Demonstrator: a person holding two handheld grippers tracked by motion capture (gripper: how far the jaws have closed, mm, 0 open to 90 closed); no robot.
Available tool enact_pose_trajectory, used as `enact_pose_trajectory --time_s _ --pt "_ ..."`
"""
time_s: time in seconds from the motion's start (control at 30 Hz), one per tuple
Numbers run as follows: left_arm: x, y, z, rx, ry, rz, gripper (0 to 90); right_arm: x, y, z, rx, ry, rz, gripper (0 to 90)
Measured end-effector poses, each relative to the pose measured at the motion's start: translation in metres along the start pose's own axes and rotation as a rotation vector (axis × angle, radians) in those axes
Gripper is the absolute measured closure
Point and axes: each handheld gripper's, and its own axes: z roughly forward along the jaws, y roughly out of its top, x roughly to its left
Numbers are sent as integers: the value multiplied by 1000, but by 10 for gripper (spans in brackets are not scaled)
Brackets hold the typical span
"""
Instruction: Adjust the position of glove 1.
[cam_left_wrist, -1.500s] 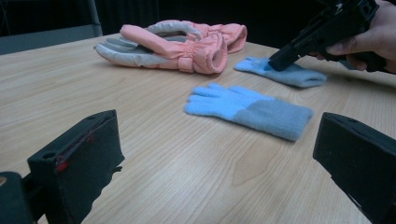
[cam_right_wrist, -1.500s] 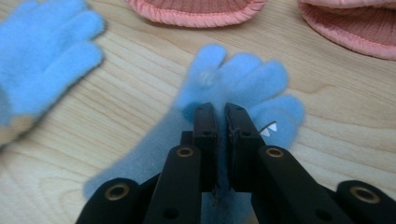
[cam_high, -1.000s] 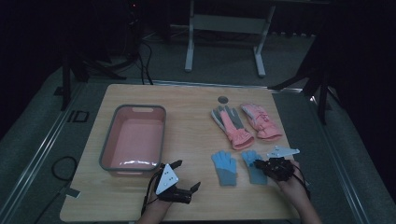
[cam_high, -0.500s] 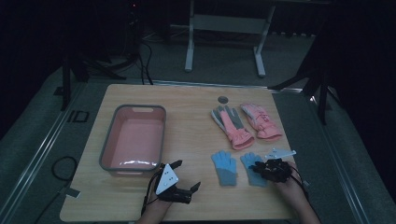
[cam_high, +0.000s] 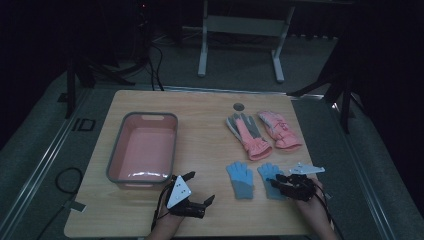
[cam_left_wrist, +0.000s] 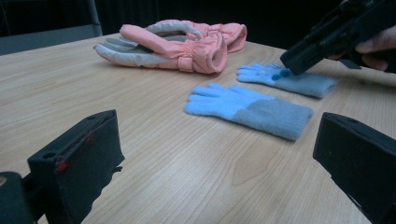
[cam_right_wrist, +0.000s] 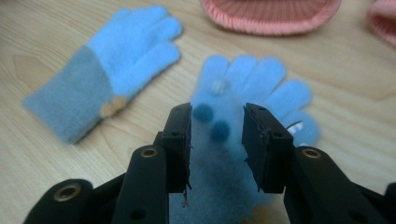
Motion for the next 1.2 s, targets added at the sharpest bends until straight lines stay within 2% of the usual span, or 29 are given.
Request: enact_pose_trajectory --time_s 0.07,0.13,0.23,0.33,0.43,0.5,0.6,0.77,0.93,1.03,1.1,1.2 --pt "0 0 0 0 0 0 13 1 -4 3 -1 -38 8 620" --pt "0 0 0 0 0 0 13 1 -6 6 -6 -52 24 626" --pt "0 0 0 1 1 -1 13 2 -12 8 -32 -76 54 677" --pt "0 0 0 2 2 1 13 5 -14 9 -43 -104 47 734" --pt "-1 0 0 3 4 3 13 7 -13 9 -35 -121 42 830" --pt "0 0 0 3 4 -1 13 9 -11 8 -24 -132 67 854" --pt "0 0 0 2 4 -4 13 14 -6 4 -34 -155 76 863" --pt "0 0 0 2 3 -1 13 25 11 -14 -106 -165 100 866" --pt "0 0 0 2 4 -1 13 41 32 -30 -158 -151 115 866" --pt "0 0 0 2 3 -2 13 56 46 -32 -172 -133 89 866" --pt "0 0 0 2 3 -1 13 60 50 -31 -176 -126 75 866" --pt "0 0 0 1 2 -1 13 71 62 -25 -172 -78 66 866"
